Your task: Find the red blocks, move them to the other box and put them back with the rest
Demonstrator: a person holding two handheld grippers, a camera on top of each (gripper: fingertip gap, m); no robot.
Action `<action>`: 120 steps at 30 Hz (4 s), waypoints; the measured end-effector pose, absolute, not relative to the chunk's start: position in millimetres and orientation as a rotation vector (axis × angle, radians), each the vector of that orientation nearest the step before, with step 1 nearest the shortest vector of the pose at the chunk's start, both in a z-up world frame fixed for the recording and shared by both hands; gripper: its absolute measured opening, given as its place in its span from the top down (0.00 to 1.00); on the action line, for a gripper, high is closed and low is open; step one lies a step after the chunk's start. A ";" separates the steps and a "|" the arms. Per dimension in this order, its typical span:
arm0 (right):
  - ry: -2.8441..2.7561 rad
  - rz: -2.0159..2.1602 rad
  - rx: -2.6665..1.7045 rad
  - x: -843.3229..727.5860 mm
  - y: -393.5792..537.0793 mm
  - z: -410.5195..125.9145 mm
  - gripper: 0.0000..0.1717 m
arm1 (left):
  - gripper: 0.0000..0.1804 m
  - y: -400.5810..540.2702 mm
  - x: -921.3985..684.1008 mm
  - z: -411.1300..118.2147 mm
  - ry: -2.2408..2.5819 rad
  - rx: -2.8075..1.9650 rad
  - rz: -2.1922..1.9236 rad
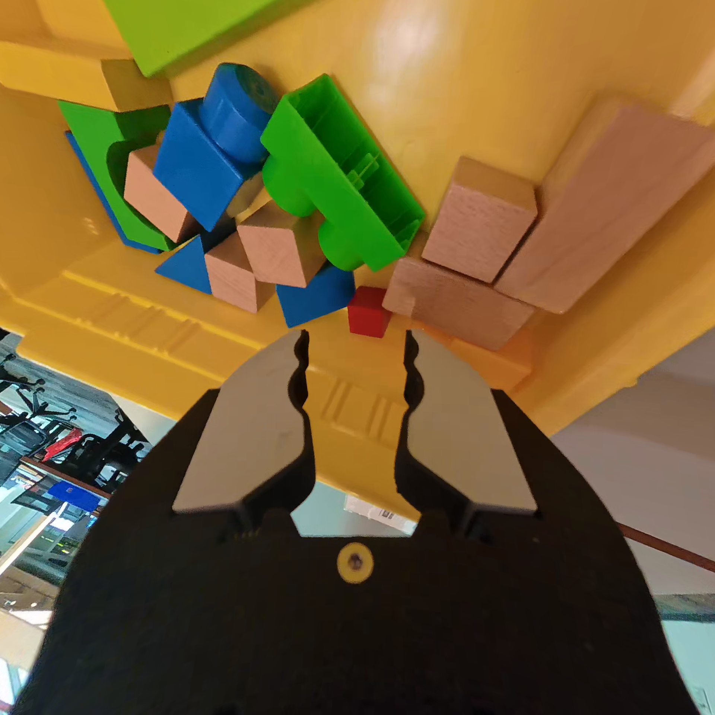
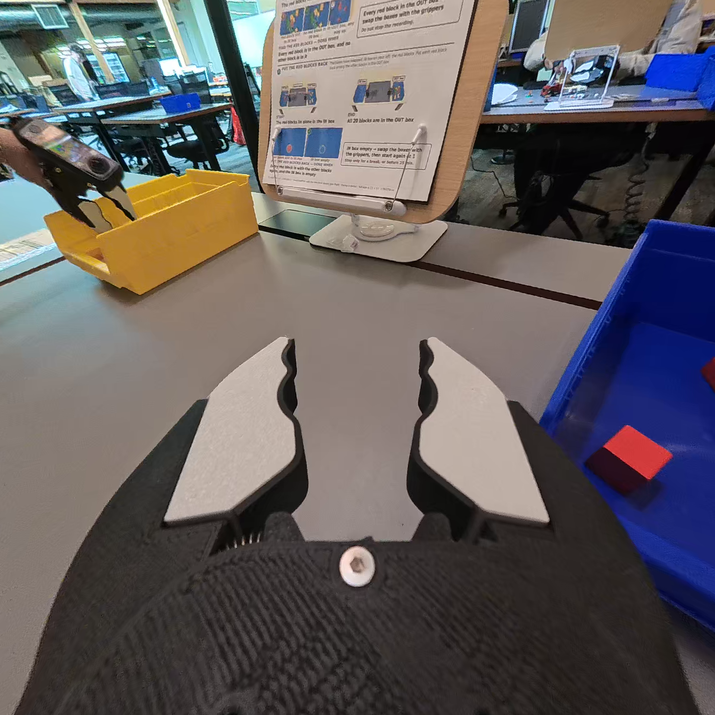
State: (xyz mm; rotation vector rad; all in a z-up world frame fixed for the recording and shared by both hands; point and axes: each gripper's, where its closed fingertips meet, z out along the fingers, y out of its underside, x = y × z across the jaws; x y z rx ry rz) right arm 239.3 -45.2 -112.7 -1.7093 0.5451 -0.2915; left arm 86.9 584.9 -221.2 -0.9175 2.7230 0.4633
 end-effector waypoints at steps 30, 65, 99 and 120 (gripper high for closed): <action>0.558 -0.282 -1.720 243.3 -51.4 -119.7 0.63 | 0.88 577.7 102.4 -202.9 2.740 -0.867 0.610; 0.370 0.648 -1.573 97.6 80.2 -116.8 0.65 | 0.88 64.1 109.8 -112.9 1.984 0.159 -0.642; 1.070 -0.569 -1.872 338.1 -177.2 -137.5 0.86 | 0.74 171.4 165.0 -128.4 1.396 -0.974 -1.255; 1.246 -0.542 -2.333 474.7 -134.7 -213.5 0.63 | 0.67 151.7 169.4 -163.4 1.586 -0.842 -0.992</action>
